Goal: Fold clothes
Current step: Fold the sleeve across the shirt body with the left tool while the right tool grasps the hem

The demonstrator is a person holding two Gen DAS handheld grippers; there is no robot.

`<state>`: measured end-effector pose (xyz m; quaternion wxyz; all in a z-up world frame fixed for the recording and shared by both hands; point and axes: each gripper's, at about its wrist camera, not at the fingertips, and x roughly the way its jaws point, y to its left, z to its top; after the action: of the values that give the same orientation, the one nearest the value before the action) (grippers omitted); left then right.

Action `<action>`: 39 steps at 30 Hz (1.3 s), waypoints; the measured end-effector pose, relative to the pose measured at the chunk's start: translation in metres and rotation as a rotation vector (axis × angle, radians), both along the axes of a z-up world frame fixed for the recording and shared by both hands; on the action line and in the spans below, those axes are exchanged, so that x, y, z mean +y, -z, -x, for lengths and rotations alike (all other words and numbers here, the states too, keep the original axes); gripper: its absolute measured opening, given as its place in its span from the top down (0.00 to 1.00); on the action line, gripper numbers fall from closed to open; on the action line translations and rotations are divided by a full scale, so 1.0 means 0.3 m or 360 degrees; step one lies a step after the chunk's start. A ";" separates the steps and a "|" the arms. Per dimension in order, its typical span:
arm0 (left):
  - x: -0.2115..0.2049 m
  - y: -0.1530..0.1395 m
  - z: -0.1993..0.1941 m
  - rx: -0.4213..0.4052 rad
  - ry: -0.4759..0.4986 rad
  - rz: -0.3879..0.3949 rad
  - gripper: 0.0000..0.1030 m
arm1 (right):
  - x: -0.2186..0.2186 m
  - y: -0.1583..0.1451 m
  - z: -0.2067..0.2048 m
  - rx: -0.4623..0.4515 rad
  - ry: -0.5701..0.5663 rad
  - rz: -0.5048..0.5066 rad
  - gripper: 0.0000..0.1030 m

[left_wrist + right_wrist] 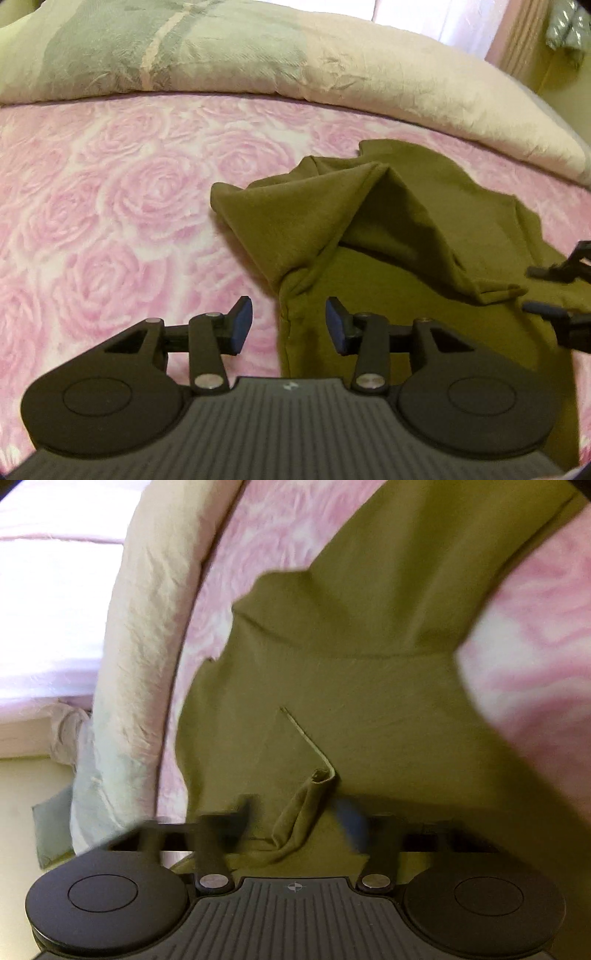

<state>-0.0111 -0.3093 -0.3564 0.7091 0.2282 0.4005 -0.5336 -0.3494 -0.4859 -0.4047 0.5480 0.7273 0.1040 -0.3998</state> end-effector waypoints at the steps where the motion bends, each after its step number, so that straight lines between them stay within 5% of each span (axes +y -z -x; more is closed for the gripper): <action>1: -0.004 0.007 0.005 -0.0010 0.0014 -0.0004 0.63 | -0.009 0.016 -0.012 0.0027 0.0001 -0.0034 0.65; 8: -0.048 0.065 0.034 -0.0132 0.0088 -0.0021 0.68 | -0.056 0.043 -0.038 0.0066 0.0043 0.0003 0.65; 9: -0.056 0.072 0.034 -0.0156 0.0103 -0.0022 0.75 | -0.065 0.041 -0.043 0.0069 0.0025 0.0029 0.81; 10: -0.062 0.077 0.034 -0.0172 0.0128 -0.0017 0.93 | -0.073 0.038 -0.047 0.0073 0.0007 0.0055 0.96; 11: -0.066 0.080 0.033 -0.0183 0.0157 -0.0014 0.94 | -0.082 0.035 -0.052 0.0076 -0.0012 0.0085 0.98; 18: -0.006 0.076 0.046 -0.0299 0.0255 0.0012 0.95 | -0.025 -0.292 0.031 0.0162 -0.0212 0.1065 0.98; 20: -0.011 0.093 0.045 -0.0305 0.0267 -0.0010 0.96 | -0.026 -0.256 0.069 0.0312 -0.0254 0.0976 0.98; 24: -0.035 0.104 0.053 -0.0362 0.0339 -0.0044 0.95 | -0.074 -0.044 0.153 0.0496 -0.0170 0.0546 0.98; 29: -0.013 0.110 0.055 -0.0415 0.0417 -0.0047 0.95 | -0.047 -0.091 0.151 0.0402 -0.0135 0.0732 0.98; 32: -0.025 0.105 0.052 -0.0383 0.0385 -0.0083 0.92 | -0.071 -0.070 0.122 0.0500 -0.0223 0.0646 0.98; 34: -0.025 0.088 0.039 -0.0331 0.0358 -0.0100 0.91 | -0.075 -0.043 0.129 0.0545 -0.0266 0.0544 0.98; 39: -0.002 0.036 -0.069 0.0003 0.0131 -0.0102 0.90 | -0.086 -0.114 0.129 0.0673 -0.0374 0.0603 0.97</action>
<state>0.0096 -0.3099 -0.3673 0.6784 0.2667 0.4084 -0.5495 -0.3881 -0.5118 -0.3705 0.6825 0.4958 0.2227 -0.4886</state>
